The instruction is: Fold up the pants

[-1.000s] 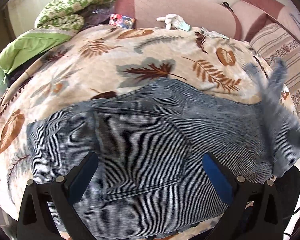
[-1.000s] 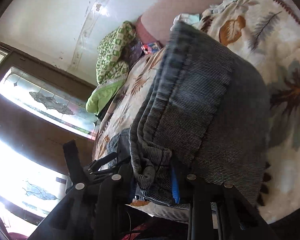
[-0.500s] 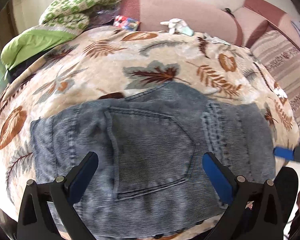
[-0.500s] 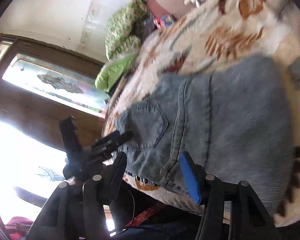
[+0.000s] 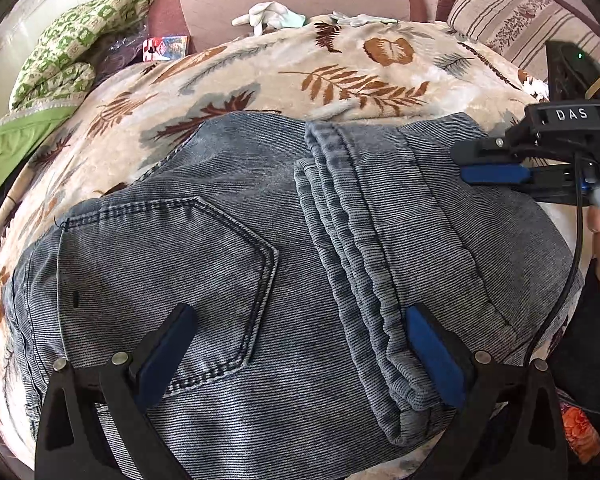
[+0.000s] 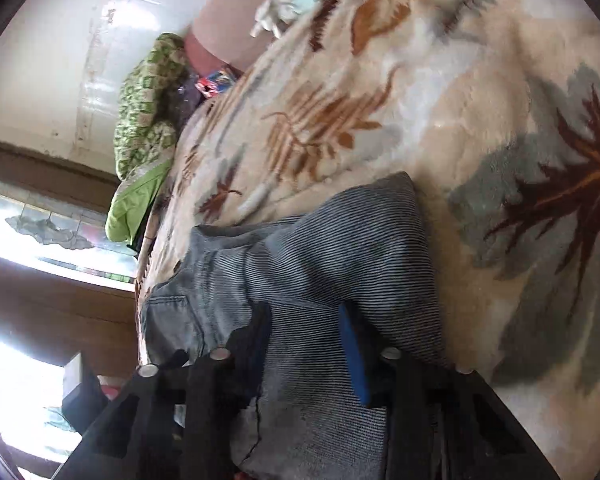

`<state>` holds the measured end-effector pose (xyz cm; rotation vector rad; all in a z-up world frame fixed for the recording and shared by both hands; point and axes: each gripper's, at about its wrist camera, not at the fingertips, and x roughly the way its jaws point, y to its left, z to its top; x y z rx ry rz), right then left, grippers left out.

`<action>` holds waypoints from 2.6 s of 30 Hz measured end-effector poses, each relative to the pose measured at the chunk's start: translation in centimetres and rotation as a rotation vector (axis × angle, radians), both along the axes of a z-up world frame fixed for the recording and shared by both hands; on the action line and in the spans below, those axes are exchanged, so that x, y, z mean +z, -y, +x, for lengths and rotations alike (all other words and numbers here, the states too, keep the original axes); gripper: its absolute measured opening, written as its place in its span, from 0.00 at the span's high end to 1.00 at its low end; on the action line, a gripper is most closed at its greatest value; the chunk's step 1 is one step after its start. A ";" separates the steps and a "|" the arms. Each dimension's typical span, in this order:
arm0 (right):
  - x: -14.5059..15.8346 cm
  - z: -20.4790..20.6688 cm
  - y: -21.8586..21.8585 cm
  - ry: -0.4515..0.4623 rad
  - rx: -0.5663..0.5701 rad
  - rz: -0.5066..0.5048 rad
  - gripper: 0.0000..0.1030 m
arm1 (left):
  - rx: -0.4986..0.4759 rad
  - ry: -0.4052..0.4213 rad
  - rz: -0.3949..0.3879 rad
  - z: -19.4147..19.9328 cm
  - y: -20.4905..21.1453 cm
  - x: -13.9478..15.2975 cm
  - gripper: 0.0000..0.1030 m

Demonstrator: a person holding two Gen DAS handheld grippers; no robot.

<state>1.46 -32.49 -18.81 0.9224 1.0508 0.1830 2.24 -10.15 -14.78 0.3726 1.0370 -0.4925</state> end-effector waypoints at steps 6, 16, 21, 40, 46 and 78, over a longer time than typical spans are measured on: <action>0.4 -0.7 1.9 0.019 -0.022 0.112 0.67 | 0.001 -0.001 -0.001 -0.3 -0.5 0.4 0.00; 0.9 3.4 -0.1 0.003 -0.007 0.056 0.68 | 0.033 -0.023 -0.046 -0.6 -2.1 0.0 0.00; 0.7 3.2 -0.1 0.002 -0.010 0.069 0.68 | 0.031 0.003 -0.024 -0.5 -2.4 0.6 0.00; 2.3 2.6 -6.6 0.000 0.151 0.058 0.66 | 0.353 -0.039 -0.042 1.5 -12.4 1.8 0.00; 5.3 -1.8 -7.2 0.057 0.252 0.003 0.66 | 0.470 -0.016 -0.095 1.6 -17.0 4.1 0.00; 6.4 -5.1 -5.6 0.418 0.248 -0.093 0.66 | 0.883 -0.315 -0.416 -0.4 -28.0 1.2 0.05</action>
